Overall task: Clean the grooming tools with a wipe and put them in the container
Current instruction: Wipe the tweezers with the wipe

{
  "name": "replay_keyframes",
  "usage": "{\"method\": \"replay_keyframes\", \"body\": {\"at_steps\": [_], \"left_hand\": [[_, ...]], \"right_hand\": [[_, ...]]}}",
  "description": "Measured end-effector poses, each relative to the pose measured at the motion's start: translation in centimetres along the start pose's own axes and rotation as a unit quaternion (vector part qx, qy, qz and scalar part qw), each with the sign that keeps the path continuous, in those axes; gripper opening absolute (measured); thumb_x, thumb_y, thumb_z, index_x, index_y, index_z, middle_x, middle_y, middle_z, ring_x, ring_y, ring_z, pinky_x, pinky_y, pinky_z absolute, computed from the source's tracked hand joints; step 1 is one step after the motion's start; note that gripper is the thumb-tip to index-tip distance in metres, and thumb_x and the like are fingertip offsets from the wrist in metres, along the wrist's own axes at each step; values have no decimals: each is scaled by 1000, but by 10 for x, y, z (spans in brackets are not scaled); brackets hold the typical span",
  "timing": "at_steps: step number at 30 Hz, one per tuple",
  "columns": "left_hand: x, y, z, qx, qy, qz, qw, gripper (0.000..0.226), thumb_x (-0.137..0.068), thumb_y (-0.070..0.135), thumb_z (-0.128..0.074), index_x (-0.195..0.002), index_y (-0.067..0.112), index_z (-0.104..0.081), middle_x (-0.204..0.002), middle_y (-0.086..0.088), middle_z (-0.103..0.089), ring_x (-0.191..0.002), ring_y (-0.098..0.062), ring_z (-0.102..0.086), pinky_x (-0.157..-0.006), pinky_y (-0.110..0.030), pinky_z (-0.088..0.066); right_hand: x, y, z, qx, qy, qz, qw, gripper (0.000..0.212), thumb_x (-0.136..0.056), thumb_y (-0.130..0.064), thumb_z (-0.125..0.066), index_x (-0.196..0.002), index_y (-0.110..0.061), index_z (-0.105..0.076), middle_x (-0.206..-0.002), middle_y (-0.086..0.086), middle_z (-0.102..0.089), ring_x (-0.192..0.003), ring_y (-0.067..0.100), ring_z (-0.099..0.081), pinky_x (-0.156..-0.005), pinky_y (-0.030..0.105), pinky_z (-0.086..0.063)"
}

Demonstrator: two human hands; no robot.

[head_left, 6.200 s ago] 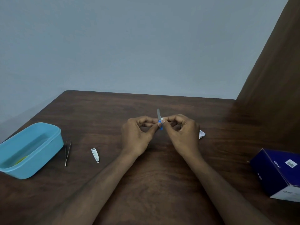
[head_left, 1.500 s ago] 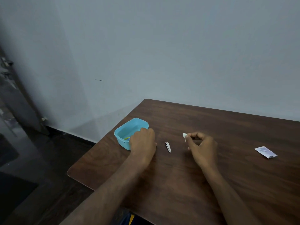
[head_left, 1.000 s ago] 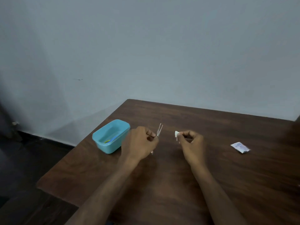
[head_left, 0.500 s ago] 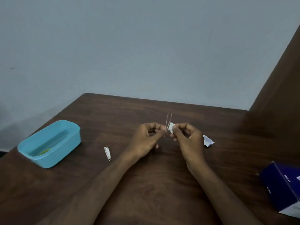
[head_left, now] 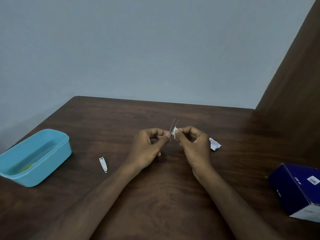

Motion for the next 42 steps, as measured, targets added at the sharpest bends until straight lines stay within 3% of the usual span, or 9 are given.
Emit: {"method": "replay_keyframes", "body": {"at_steps": [7,12,16,22,26,30,34,39,42], "left_hand": [[4,-2,-1,-47,-30,-45,997,18,-105,32,-69,-93,22,-79,-87,6,-79,-47,-11,-60,-54,-31,-54],[5,-1,-1,-70,-8,-50,996,17,-103,35,-71,-92,25,-79,-82,9,-79,-43,-8,-60,-49,-26,-51],[7,1,-2,-83,-11,-54,995,17,-102,37,-72,-91,26,-79,-81,10,-79,-45,-10,-64,-51,-31,-54],[5,1,-1,-57,-11,-39,998,17,-100,38,-73,-93,25,-80,-84,9,-79,-46,-11,-63,-53,-35,-56],[2,-1,0,-27,14,-20,999,19,-101,32,-73,-88,21,-80,-82,4,-79,-47,-14,-62,-53,-33,-54],[3,0,-1,-41,-8,-22,999,7,-100,27,-75,-99,26,-82,-87,10,-80,-49,-16,-63,-55,-45,-58],[3,-4,-1,-68,-20,-48,996,14,-96,33,-78,-109,37,-82,-97,16,-80,-52,-44,-61,-50,-56,-55],[3,-4,0,-51,0,-35,998,11,-92,27,-84,-102,32,-85,-85,16,-80,-60,-2,-67,-65,-39,-61],[4,-4,-1,-37,9,-26,999,4,-92,29,-85,-95,27,-86,-81,13,-81,-59,-22,-73,-59,-42,-63]], "right_hand": [[-3,1,0,1,7,-12,1000,15,-92,-14,-80,-77,-18,-78,-76,-1,-79,-73,8,-68,-78,45,-58],[6,-1,-1,-1,-39,-35,999,17,-90,-14,-82,-74,-20,-81,-78,-1,-81,-77,6,-72,-80,36,-57],[0,-1,2,-1,7,-33,999,10,-88,-13,-82,-79,-18,-83,-79,-3,-80,-73,3,-69,-77,32,-54],[2,-1,0,25,-22,-35,999,14,-86,-14,-81,-73,-18,-79,-73,0,-78,-70,7,-69,-77,42,-57],[-2,-7,10,115,47,58,991,14,-86,-18,-80,-75,-18,-71,-73,-6,-76,-67,14,-71,-70,45,-60],[4,-19,10,189,27,190,963,15,-88,-11,-79,-80,-19,-69,-74,-13,-72,-67,6,-69,-63,28,-57],[5,-19,8,233,-16,257,938,16,-88,-5,-79,-82,-17,-69,-76,-14,-70,-71,5,-66,-67,22,-53],[1,-16,14,262,10,290,921,13,-86,-4,-80,-83,-15,-72,-79,-6,-67,-70,5,-61,-67,30,-53],[5,-17,11,284,-17,328,901,11,-87,-3,-80,-87,-12,-74,-84,1,-68,-71,10,-62,-67,32,-53]]}}
Point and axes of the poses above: each hand's wrist, its own x-axis away from the middle knuckle, its own z-axis out of the back of the hand, y = z × x, the point moved 2 cm from there along -x, towards the middle knuckle
